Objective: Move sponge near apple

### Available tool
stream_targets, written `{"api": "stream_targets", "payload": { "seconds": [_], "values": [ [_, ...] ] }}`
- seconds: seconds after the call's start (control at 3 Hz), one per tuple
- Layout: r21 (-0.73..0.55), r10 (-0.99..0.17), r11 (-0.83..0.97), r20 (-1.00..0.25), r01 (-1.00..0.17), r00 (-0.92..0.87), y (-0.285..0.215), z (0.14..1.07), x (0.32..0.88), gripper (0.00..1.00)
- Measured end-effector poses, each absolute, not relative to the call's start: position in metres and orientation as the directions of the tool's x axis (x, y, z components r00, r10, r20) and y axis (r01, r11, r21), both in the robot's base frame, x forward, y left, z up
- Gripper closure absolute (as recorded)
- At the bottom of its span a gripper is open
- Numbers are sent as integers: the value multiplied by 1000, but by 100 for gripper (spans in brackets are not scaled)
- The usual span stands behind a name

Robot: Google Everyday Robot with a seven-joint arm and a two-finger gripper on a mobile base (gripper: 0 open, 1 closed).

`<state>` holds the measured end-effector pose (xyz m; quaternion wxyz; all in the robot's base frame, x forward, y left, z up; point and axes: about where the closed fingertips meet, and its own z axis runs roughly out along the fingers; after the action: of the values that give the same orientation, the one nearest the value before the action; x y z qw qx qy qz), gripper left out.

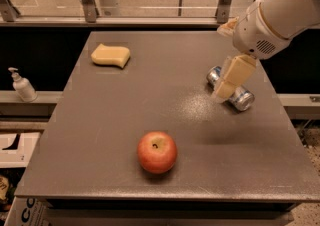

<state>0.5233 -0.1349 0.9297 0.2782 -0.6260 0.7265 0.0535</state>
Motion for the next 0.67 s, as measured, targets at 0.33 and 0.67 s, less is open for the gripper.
{"api": "stream_targets", "payload": {
  "seconds": [0.33, 0.67],
  "values": [
    [-249, -833, 215, -552, -944, -44, -97, 927, 549, 0],
    [-189, -759, 236, -648, -953, -60, -57, 921, 563, 0]
  ]
}}
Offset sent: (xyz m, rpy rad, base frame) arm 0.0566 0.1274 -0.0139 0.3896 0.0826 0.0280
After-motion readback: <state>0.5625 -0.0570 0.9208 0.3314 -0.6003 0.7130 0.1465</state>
